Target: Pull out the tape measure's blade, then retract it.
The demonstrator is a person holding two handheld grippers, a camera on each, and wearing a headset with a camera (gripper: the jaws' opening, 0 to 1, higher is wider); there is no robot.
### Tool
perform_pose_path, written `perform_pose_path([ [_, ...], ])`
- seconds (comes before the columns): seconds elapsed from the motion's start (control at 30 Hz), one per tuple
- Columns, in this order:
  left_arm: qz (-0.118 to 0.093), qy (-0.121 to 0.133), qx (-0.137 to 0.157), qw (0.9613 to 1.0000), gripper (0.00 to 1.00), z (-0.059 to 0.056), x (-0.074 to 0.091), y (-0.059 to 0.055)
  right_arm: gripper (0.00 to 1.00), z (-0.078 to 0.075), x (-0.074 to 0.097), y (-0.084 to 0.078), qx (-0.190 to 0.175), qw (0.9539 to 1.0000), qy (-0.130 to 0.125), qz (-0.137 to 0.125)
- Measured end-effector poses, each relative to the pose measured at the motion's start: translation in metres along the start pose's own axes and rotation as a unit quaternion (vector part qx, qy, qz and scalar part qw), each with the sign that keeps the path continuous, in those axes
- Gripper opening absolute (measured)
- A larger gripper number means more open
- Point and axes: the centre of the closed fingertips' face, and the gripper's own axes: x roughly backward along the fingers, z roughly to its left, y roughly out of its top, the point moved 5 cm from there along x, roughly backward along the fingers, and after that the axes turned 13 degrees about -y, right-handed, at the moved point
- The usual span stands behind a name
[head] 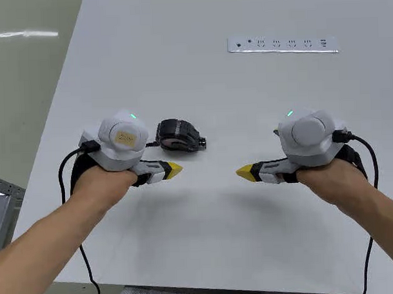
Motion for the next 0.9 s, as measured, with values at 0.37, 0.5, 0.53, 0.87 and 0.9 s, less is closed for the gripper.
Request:
perform_pose_path([
  [0.37,0.033,-0.028,-0.063,0.997,0.77,0.008,-0.011,0.001,0.74,-0.001,-0.012,0.004,0.04,0.9991,0.014,-0.003],
  [0.5,0.043,-0.032,-0.077,0.9956,0.76,0.01,-0.013,0.003,0.73,0.0,-0.016,0.008,0.067,0.9974,0.021,-0.019],
  [0.53,0.044,-0.033,-0.081,0.9952,0.76,0.011,-0.015,0.003,0.73,0.001,-0.018,0.009,0.07,0.997,0.023,-0.021],
  [0.87,0.061,-0.05,-0.12,0.9897,0.75,0.011,-0.023,0.008,0.69,0.007,-0.032,0.018,0.105,0.9931,0.041,-0.032],
  [0.9,0.065,-0.055,-0.128,0.9882,0.74,0.011,-0.024,0.009,0.69,0.008,-0.034,0.018,0.109,0.9926,0.042,-0.032],
])
